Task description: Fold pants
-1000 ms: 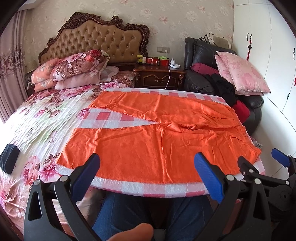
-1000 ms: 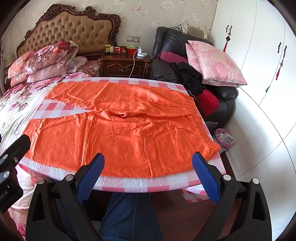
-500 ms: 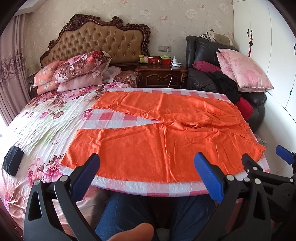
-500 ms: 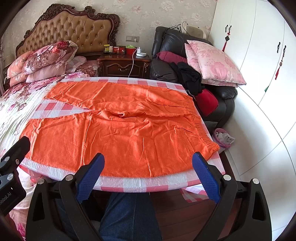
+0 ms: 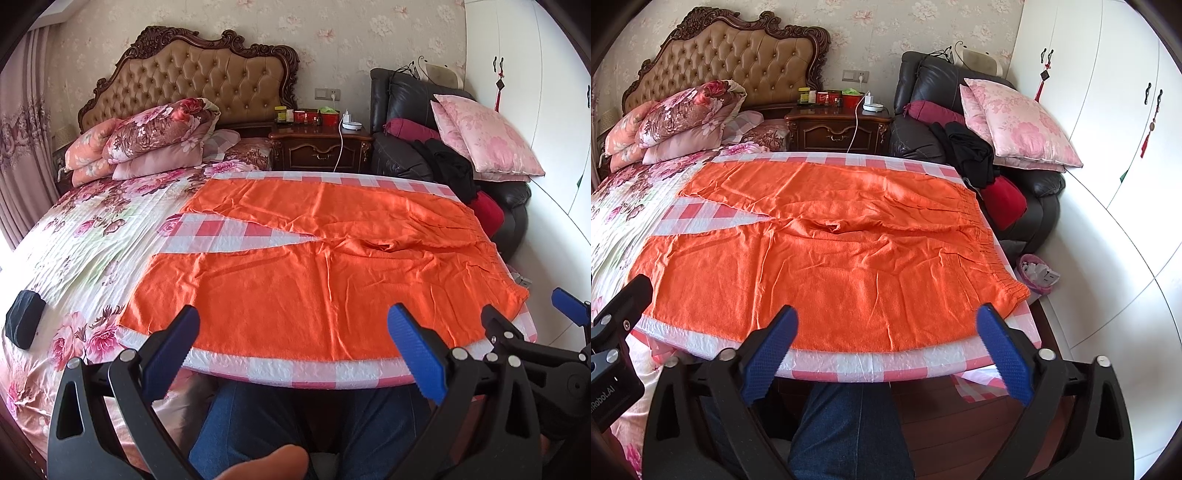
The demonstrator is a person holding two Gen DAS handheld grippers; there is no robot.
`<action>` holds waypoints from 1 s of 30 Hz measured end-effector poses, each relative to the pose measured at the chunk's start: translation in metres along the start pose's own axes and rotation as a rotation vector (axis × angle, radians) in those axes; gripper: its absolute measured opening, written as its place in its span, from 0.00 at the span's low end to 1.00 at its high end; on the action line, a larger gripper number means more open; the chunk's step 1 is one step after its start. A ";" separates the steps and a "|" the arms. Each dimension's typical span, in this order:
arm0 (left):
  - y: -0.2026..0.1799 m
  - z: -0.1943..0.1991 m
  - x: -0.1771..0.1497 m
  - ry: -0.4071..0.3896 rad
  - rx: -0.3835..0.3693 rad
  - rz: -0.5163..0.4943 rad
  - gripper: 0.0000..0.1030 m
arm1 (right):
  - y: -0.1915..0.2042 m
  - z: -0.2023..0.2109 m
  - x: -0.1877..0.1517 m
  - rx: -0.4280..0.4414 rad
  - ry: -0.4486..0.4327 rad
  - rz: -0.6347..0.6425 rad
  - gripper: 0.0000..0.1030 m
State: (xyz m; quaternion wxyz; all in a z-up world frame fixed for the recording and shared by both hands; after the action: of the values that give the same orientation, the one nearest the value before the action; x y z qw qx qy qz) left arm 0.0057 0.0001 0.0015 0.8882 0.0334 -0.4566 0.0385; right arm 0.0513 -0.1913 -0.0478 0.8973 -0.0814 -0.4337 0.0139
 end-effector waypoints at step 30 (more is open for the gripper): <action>0.035 -0.085 -0.021 0.145 -0.075 0.053 0.98 | -0.059 -0.122 0.006 0.111 0.167 -0.095 0.95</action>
State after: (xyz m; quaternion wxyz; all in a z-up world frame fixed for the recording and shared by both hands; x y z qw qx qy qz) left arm 0.0590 0.0425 -0.0643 0.9182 -0.0148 -0.3931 0.0470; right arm 0.1478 -0.2649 -0.1080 0.9331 -0.0117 -0.3592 -0.0117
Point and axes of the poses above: each gripper's, at about its wrist camera, not at the fingertips, and z roughly against the way its jaws point, y to its left, x to its top, the point moved 2 cm from there along -z, roughly the way its jaws point, and after that the axes turned 6 degrees about -y, right-handed, at the moved point
